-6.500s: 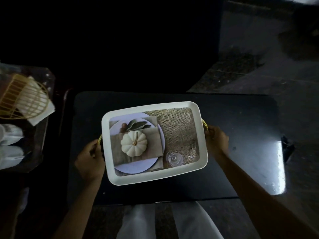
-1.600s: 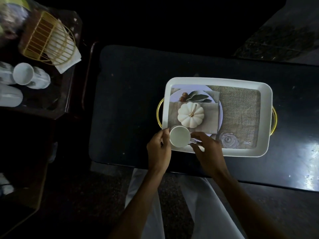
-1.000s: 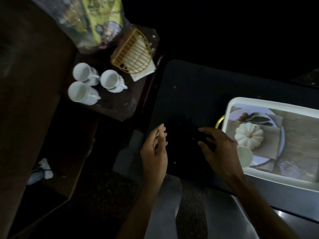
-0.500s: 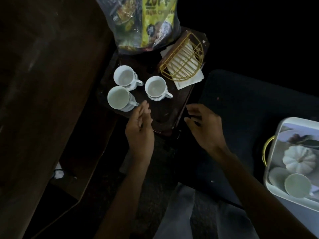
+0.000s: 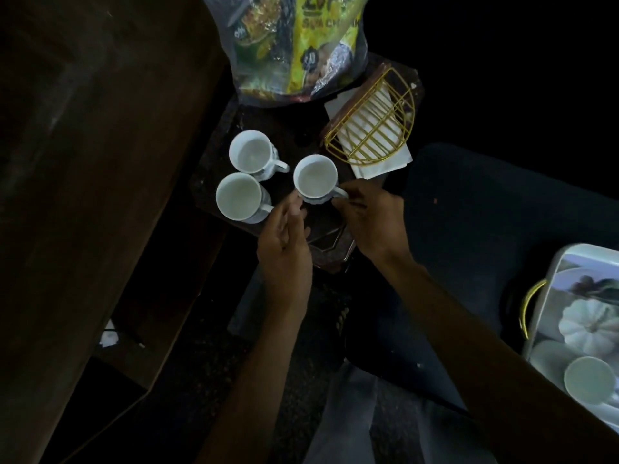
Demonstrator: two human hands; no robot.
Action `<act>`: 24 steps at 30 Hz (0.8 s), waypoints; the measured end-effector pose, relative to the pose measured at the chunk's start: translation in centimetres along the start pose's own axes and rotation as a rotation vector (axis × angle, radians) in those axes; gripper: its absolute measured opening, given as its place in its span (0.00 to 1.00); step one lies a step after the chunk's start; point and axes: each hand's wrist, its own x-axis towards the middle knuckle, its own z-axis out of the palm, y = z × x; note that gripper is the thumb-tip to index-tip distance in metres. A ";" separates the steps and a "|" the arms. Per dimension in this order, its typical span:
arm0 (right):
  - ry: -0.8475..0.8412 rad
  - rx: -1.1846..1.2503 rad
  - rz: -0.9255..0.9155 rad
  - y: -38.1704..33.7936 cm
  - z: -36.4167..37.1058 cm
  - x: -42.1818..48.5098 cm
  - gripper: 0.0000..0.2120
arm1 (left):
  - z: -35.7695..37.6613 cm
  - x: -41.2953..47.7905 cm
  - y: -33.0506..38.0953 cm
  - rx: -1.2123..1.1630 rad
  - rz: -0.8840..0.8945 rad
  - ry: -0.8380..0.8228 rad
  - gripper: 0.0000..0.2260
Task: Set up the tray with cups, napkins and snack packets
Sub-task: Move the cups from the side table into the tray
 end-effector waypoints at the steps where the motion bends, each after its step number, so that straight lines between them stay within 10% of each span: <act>1: 0.010 -0.013 0.000 0.2 0.1 0.0 0.08 | 0.0 0.0 -0.1 -0.012 -0.009 0.002 0.10; 24: 0.087 0.145 0.131 4.3 -10.7 -9.8 0.04 | 5.3 -6.9 -1.1 -0.065 -0.040 -0.016 0.11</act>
